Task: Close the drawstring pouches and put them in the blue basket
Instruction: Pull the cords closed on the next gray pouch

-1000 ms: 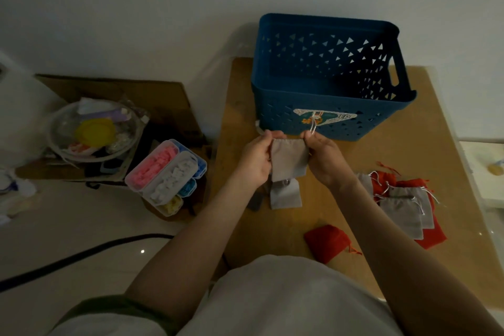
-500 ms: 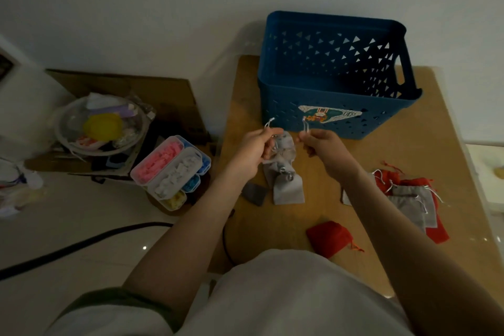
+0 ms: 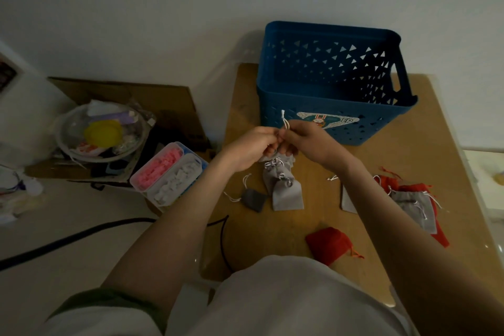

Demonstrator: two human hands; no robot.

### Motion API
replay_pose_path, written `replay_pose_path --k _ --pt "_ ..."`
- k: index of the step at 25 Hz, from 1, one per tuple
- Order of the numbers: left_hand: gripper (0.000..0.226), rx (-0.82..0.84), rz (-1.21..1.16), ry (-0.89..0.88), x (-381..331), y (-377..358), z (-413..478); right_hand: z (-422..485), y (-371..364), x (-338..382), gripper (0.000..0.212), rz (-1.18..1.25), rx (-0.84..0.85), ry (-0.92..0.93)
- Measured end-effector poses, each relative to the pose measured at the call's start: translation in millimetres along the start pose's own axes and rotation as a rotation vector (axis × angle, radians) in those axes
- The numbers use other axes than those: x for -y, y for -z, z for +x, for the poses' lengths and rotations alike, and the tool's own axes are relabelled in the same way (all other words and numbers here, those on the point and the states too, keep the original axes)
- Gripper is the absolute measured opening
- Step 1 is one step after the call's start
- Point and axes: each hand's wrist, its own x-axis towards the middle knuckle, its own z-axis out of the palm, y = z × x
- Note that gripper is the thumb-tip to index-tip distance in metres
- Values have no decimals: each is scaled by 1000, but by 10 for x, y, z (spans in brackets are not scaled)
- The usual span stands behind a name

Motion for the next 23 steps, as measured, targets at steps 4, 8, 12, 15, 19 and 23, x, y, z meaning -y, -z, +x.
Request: replay_pose_path --k 4,8,12,15,19,23 --pt "24 -11 173 1 -91 49 -15 14 41 43 21 -98 -12 87" --pt "31 -11 300 -41 -125 1 -60 15 39 138 14 -111 -75 160" --pt "32 84 278 -7 -149 -39 -128 18 81 173 13 -25 -74 130" --pt "30 87 233 -14 -117 -39 -98 33 95 160 9 36 -76 124" --pt "37 -22 110 -13 -71 -35 -49 8 100 72 16 102 -57 24" --pt "35 -96 10 29 -69 -43 7 -5 66 -25 4 21 -127 6"
